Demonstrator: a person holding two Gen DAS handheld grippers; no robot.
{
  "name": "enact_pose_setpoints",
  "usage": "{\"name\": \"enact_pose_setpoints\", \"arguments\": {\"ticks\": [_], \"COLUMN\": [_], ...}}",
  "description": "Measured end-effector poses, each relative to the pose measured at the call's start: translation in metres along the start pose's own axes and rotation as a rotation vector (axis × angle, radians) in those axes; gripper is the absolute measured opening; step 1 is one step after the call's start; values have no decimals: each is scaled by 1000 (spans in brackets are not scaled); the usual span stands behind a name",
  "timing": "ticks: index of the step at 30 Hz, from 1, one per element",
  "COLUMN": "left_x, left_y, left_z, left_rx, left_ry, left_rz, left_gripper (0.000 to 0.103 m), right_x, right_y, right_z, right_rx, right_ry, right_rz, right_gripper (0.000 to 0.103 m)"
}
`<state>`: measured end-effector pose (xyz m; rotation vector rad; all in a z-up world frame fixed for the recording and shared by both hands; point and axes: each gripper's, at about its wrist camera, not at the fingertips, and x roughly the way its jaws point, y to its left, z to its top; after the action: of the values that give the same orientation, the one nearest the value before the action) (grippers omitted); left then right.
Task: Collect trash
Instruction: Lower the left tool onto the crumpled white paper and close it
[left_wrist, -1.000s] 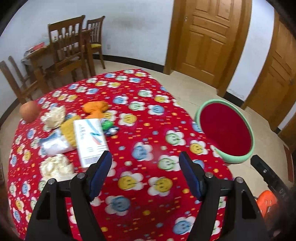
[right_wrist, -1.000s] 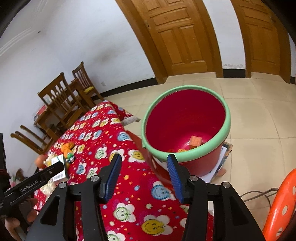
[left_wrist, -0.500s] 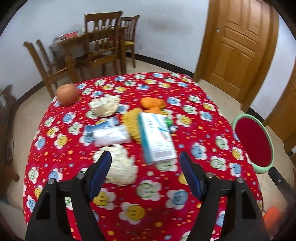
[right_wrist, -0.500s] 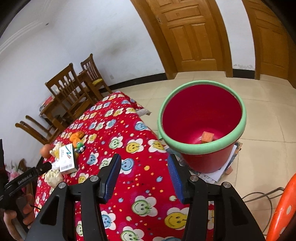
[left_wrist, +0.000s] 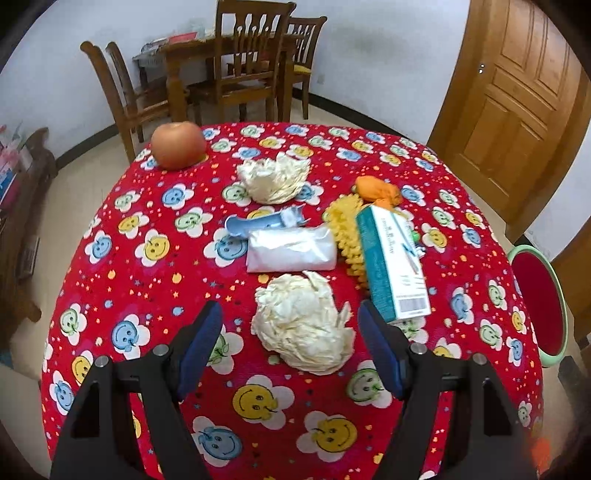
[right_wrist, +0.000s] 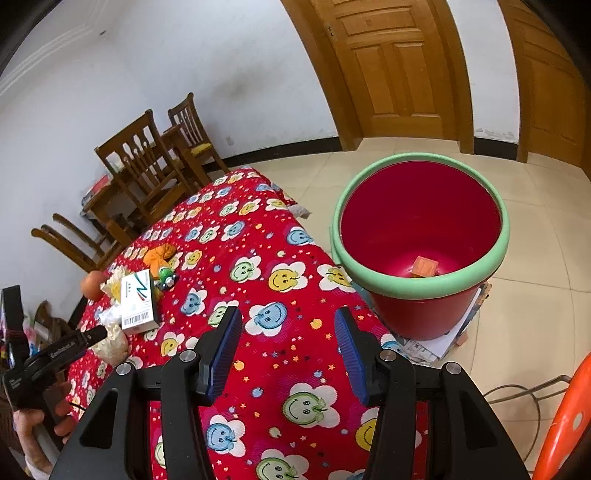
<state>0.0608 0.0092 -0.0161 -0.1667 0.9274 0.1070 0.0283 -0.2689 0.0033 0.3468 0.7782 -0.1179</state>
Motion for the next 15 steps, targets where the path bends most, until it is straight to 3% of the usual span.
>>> {"name": "enact_pose_setpoints", "arguments": {"ticks": [15], "left_x": [24], "left_y": [7], "left_z": [-8], "left_rx": [-45], "left_ry": [57], "left_rz": [-44], "left_gripper": [75], "right_x": [11], "right_y": [14], "right_z": [-3], "right_rx": [-27], "right_ry": [30], "right_rz": [-1], "right_gripper": [54]}}
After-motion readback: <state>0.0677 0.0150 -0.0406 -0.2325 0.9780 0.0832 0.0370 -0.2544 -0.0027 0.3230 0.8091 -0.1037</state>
